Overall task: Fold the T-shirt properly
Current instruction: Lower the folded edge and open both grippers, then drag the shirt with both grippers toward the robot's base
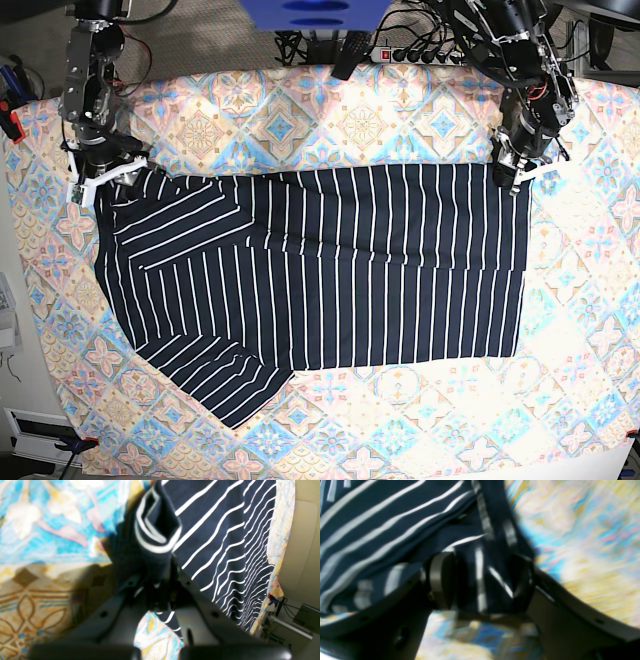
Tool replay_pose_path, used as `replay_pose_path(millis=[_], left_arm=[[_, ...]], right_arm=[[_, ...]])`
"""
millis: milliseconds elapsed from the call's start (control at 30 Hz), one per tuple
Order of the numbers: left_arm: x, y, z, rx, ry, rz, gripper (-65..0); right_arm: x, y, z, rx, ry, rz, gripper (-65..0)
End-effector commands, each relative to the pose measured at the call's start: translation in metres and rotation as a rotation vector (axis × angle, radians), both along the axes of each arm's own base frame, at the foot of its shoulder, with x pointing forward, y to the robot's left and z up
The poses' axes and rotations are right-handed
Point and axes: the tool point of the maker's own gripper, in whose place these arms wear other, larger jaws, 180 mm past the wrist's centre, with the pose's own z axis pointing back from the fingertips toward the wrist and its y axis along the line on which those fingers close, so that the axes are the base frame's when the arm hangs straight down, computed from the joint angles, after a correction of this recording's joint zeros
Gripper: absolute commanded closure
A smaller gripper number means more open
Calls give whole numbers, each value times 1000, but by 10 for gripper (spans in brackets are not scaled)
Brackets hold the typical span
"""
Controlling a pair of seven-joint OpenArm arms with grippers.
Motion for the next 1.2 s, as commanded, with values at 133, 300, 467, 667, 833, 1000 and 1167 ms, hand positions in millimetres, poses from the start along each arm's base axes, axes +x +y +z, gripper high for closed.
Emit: replay_pose_path(millis=[133, 300, 467, 667, 833, 1000, 1167], left_arm=[[4, 5, 5, 16, -12, -9, 0], [4, 5, 5, 16, -12, -9, 0], [4, 5, 5, 16, -12, -9, 0], [2, 5, 5, 17, -9, -9, 0], [2, 5, 5, 17, -8, -9, 0], [1, 5, 4, 17, -6, -9, 0], [0, 5, 4, 17, -4, -10, 0]], right_arm=[[10, -16, 23, 121, -76, -96, -342], [10, -21, 26, 182, -94, -144, -353], [1, -25, 10, 190, -54, -168, -403], [5, -23, -9, 235, -32, -152, -405], [7, -15, -18, 267, -22, -111, -397], [17, -10, -15, 286, -46, -80, -184], [9, -12, -23, 295, -23, -98, -18]])
